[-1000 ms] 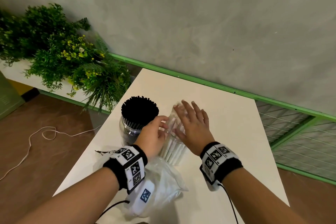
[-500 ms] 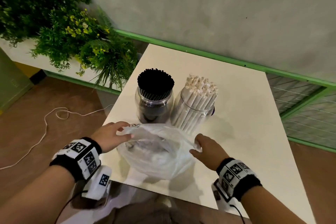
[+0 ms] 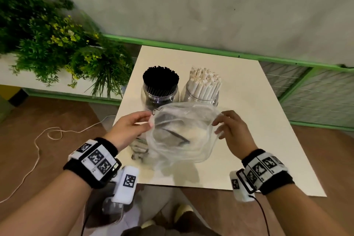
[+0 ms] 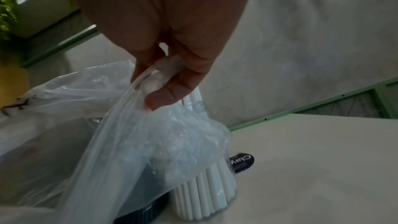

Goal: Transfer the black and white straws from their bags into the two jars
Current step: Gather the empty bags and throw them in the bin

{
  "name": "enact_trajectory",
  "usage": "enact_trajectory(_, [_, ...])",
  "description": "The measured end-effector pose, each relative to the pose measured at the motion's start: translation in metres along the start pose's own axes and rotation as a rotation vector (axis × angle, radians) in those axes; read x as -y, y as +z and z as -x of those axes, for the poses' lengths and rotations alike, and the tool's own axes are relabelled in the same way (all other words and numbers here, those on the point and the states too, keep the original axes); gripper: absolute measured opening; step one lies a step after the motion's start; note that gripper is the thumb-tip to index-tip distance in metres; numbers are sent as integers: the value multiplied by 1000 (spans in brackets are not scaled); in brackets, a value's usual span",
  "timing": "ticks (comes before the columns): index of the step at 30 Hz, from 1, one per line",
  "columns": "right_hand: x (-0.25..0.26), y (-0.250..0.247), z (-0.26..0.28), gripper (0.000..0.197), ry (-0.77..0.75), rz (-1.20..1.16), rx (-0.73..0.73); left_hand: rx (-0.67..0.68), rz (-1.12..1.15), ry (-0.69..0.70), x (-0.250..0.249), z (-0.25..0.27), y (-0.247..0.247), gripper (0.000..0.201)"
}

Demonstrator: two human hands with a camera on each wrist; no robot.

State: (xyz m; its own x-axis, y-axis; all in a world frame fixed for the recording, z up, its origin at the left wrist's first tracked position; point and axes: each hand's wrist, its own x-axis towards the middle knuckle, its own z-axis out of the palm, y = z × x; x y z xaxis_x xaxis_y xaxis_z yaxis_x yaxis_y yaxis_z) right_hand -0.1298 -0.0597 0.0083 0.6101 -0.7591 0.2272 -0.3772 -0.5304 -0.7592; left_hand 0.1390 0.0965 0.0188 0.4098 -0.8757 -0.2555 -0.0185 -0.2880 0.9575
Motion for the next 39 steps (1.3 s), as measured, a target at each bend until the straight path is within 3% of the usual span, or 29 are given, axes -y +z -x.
enact_trajectory(3, [6, -12, 2, 50, -87, 198, -5, -46, -171, 145, -11, 3, 16, 22])
enact_trajectory(6, [9, -33, -3, 42, -71, 588, 38, -285, -482, 261, -23, -3, 16, 23])
enact_trajectory(9, [12, -56, -9, 43, -24, 796, 111, -349, -779, 254, -38, -13, 8, 36])
enact_trajectory(11, [11, -71, -16, 42, -12, 703, 137, -281, -858, 181, -48, -15, 8, 31])
enact_trajectory(13, [7, -86, -23, 42, 10, 498, 99, -206, -787, 101, -59, -15, 10, 16])
enact_trajectory(17, [-15, -102, -27, 38, 57, 375, 21, -10, -337, -56, -80, -7, 22, 14])
enact_trajectory(19, [-10, -97, -26, 15, 24, 447, -88, -14, -239, -51, -88, -3, 36, 10])
enact_trajectory(20, [3, -92, -24, 16, -23, 448, -155, -35, -213, -39, -93, -2, 45, 9])
enact_trajectory(21, [19, -85, -23, 31, -122, 389, -182, -56, -182, -20, -96, -1, 55, 8])
enact_trajectory(23, [61, -69, -18, 59, -356, 253, -71, -72, -119, 14, -107, 3, 78, 9])
enact_trajectory(25, [87, -51, -18, 75, -516, 327, 61, -42, -8, 42, -124, 10, 99, 8])
enact_trajectory(28, [90, -50, -36, 53, -550, 340, 14, 34, 170, 122, -137, 16, 112, 8])
enact_trajectory(29, [86, -57, -42, 43, -551, 276, -33, 29, 145, 191, -135, 16, 110, 14])
enact_trajectory(32, [78, -80, -54, 28, -522, 92, -102, 74, -301, 351, -120, 19, 102, 73])
enact_trajectory(33, [78, -86, -55, 22, -506, 60, -106, 92, -427, 371, -114, 20, 102, 75])
enact_trajectory(34, [77, -90, -55, 17, -486, 42, -103, 76, -478, 386, -112, 22, 105, 60])
enact_trajectory(36, [75, -95, -54, 5, -448, 13, -80, -24, -485, 447, -109, 20, 108, 11])
enact_trajectory(39, [70, -107, -51, 11, -334, -255, -67, -123, -548, 455, -105, 12, 94, 25])
